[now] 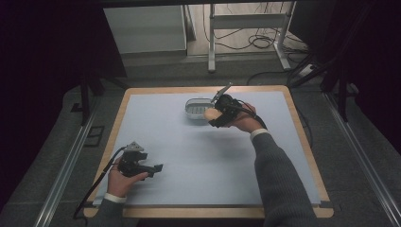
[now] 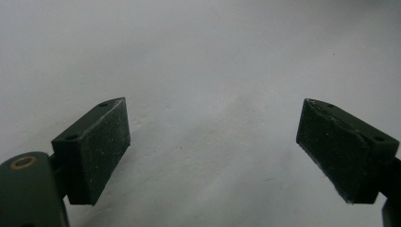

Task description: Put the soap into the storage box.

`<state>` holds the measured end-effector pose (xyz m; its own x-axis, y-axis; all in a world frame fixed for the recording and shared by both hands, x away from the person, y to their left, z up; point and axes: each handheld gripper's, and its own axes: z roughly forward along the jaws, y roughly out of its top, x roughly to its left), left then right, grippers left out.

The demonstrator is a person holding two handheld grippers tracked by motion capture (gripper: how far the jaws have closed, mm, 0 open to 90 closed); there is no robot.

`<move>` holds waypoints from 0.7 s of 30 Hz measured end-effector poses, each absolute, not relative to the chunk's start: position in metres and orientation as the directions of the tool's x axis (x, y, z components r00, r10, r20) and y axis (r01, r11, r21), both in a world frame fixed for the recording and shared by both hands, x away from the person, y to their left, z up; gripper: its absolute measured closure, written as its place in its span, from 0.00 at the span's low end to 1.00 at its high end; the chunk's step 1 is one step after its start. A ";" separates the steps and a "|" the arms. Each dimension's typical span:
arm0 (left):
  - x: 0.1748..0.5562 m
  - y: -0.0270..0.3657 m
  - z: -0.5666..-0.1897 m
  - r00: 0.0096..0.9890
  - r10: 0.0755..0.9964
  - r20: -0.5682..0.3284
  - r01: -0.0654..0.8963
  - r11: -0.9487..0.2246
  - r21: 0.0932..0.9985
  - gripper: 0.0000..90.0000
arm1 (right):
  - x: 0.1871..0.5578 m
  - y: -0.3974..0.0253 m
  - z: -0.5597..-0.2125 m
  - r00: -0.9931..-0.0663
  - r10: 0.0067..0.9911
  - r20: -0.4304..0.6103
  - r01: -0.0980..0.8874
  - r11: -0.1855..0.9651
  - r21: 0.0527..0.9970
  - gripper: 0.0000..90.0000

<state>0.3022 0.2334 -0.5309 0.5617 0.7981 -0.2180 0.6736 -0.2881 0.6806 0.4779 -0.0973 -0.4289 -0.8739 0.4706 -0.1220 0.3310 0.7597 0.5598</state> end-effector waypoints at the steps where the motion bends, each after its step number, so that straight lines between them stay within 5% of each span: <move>1: 0.302 0.233 -0.531 0.562 0.798 -0.217 0.673 -0.290 0.680 0.12 | 0.479 -0.096 -0.429 -0.874 0.471 -0.118 0.334 0.760 0.558 0.36; 21: 0.303 0.236 -0.531 0.560 0.799 -0.218 0.674 -0.287 0.681 0.12 | 0.500 -0.087 -0.434 -0.880 0.463 -0.110 0.339 0.773 0.536 0.36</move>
<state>0.3028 0.2362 -0.5312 0.5600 0.7994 -0.2175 0.6738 -0.2867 0.6810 0.4995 -0.0865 -0.4339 -0.8796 0.4626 -0.1104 0.3393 0.7730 0.5361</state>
